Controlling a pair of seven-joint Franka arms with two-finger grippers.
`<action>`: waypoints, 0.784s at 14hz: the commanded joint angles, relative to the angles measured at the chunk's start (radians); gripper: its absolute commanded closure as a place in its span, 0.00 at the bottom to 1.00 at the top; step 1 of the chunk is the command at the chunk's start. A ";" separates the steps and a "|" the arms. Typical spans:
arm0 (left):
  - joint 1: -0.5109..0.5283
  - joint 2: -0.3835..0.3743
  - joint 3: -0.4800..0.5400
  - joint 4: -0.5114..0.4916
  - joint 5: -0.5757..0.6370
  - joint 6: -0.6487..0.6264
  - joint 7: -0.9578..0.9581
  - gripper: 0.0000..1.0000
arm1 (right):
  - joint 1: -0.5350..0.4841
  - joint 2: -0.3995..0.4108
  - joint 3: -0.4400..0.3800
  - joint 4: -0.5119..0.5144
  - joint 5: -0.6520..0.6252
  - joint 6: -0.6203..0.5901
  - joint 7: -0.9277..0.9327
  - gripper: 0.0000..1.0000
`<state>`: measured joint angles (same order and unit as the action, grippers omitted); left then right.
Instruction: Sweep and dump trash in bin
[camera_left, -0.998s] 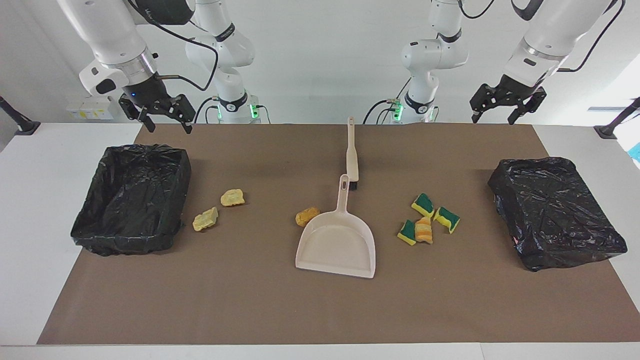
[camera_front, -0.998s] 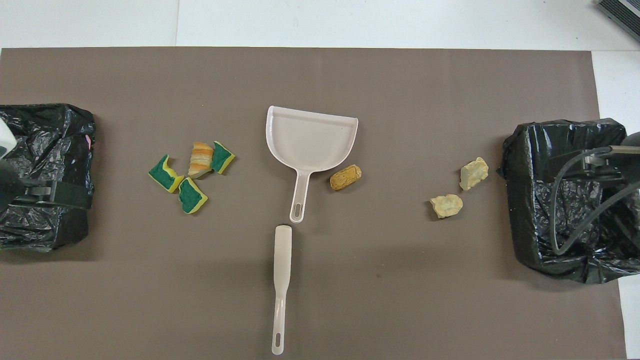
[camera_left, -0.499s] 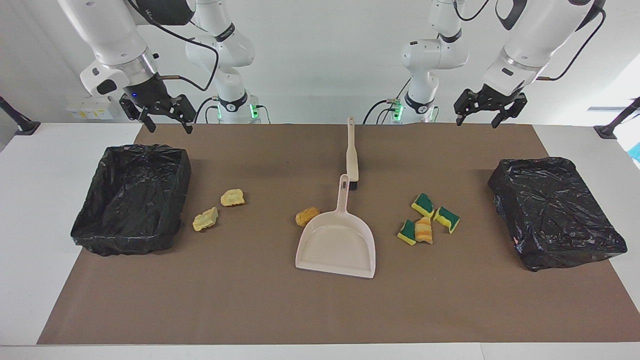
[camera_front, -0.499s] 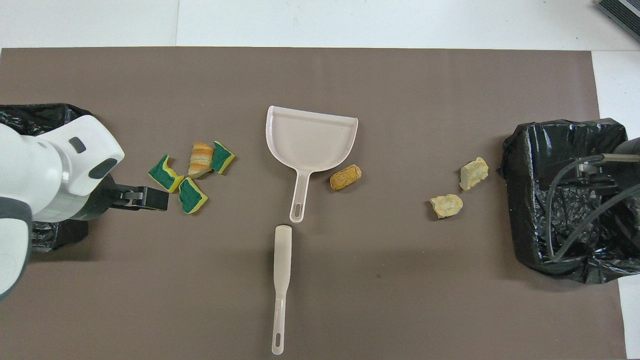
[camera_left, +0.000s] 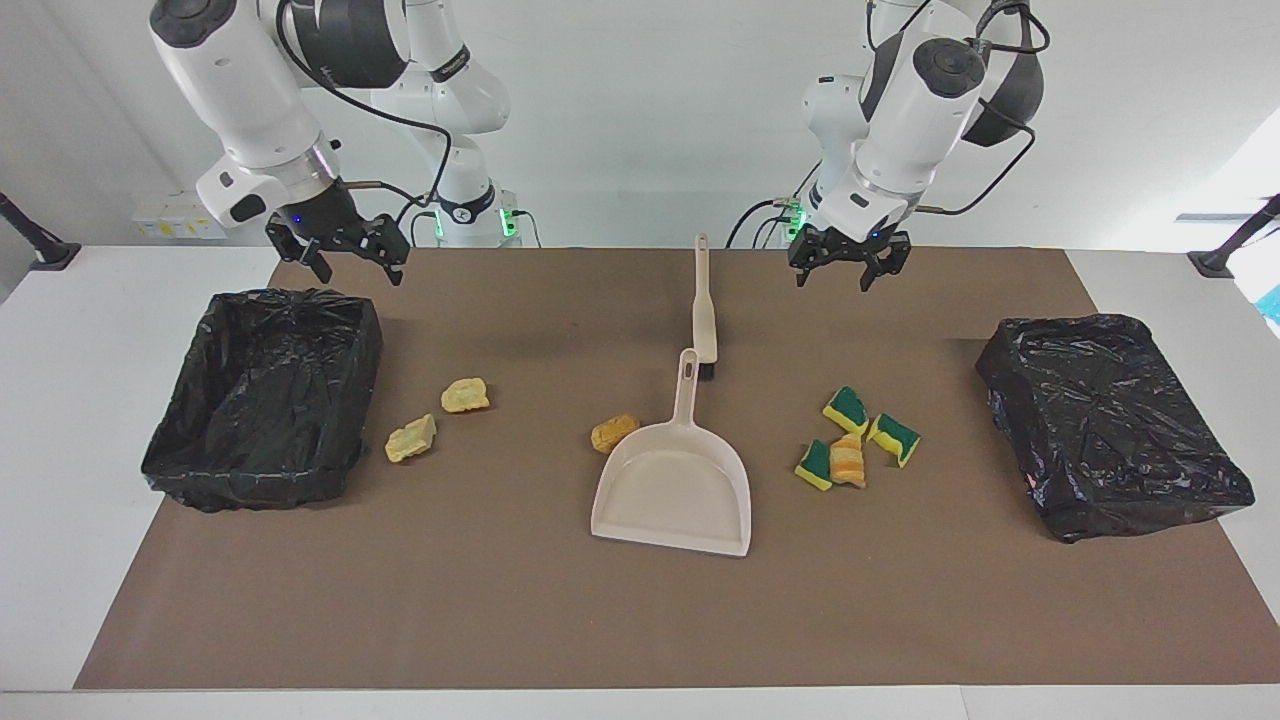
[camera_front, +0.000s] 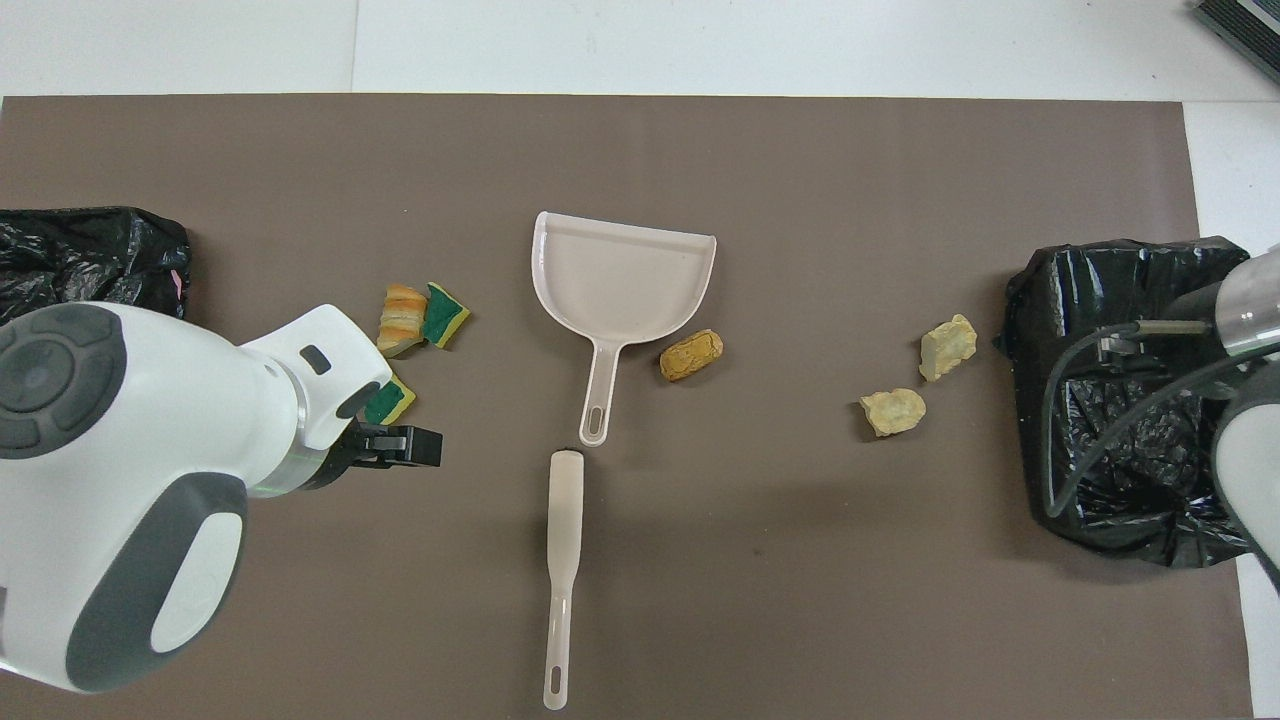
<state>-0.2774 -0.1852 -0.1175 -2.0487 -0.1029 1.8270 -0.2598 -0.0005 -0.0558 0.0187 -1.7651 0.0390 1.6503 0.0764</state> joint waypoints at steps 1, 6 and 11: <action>-0.084 -0.066 0.016 -0.114 -0.017 0.055 -0.045 0.00 | 0.061 0.054 0.003 0.009 -0.008 0.052 0.026 0.00; -0.282 -0.048 0.016 -0.257 -0.017 0.204 -0.235 0.00 | 0.200 0.178 0.003 0.053 -0.011 0.161 0.166 0.00; -0.457 -0.022 0.016 -0.433 -0.017 0.399 -0.355 0.00 | 0.321 0.263 0.003 0.041 -0.045 0.282 0.289 0.00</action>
<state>-0.6765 -0.1900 -0.1215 -2.4229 -0.1102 2.1748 -0.5891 0.2986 0.1842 0.0235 -1.7414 0.0255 1.9153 0.3300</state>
